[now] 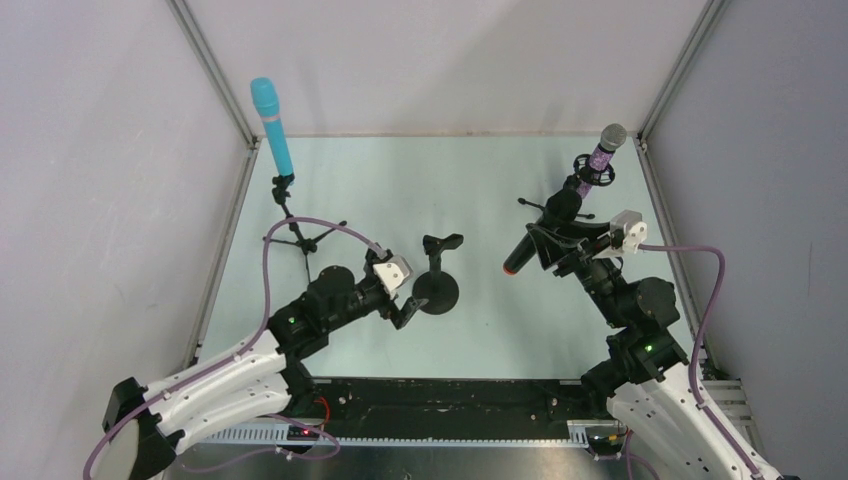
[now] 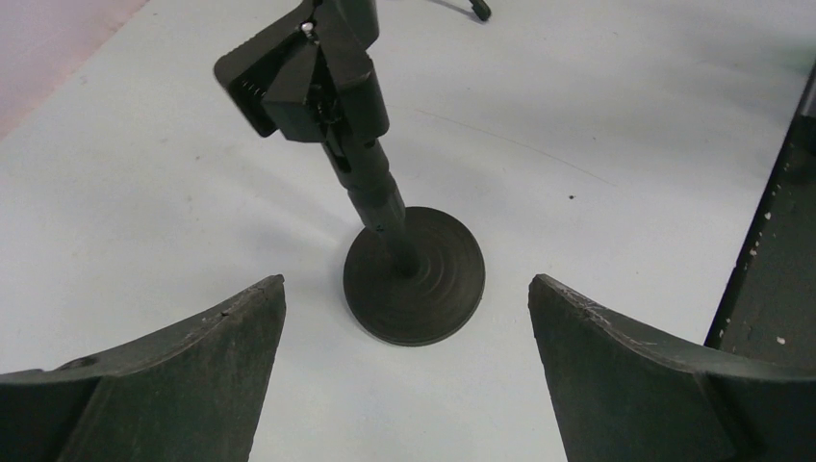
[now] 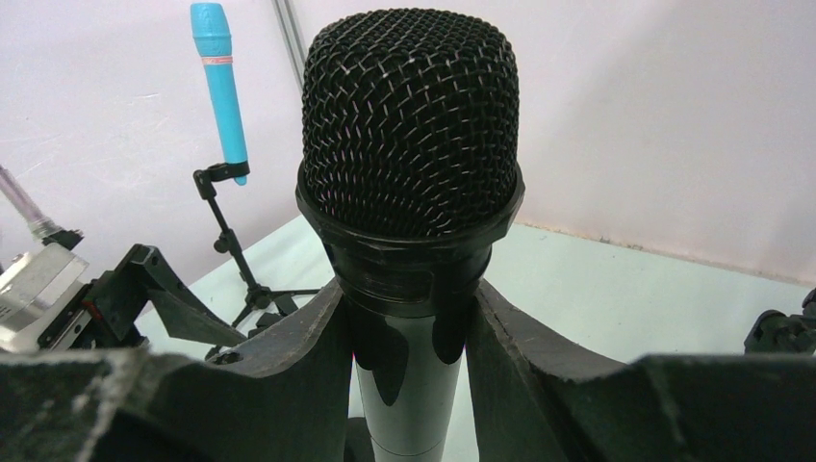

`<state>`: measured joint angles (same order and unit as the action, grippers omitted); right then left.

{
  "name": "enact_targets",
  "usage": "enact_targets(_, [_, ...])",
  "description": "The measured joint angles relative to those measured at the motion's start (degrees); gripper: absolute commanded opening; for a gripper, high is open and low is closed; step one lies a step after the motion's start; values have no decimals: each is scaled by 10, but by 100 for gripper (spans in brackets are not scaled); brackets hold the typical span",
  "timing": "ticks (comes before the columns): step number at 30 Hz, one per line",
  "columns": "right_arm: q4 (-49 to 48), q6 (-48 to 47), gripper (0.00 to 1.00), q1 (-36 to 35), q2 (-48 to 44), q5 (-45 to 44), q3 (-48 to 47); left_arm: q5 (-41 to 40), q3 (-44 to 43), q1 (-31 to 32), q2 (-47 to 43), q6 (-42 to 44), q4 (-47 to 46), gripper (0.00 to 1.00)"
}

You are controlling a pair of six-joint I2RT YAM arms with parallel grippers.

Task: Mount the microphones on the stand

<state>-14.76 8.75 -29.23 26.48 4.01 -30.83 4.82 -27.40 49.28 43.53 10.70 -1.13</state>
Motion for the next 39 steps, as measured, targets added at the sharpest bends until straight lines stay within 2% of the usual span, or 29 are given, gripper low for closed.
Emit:
enact_targets(6, [-2,-6,0,0,3,6,1,91,-44,-52,52,24,9,100])
enact_targets(24, [-26,-17,0,2,53,58,13,229,-206,-144,139,122,58,100])
enact_targets(33, [-83,-35,0,17,136,126,13,338,-259,-173,176,134,65,100])
enact_targets(39, [-150,-29,0,46,213,171,15,377,-261,-173,184,134,68,100])
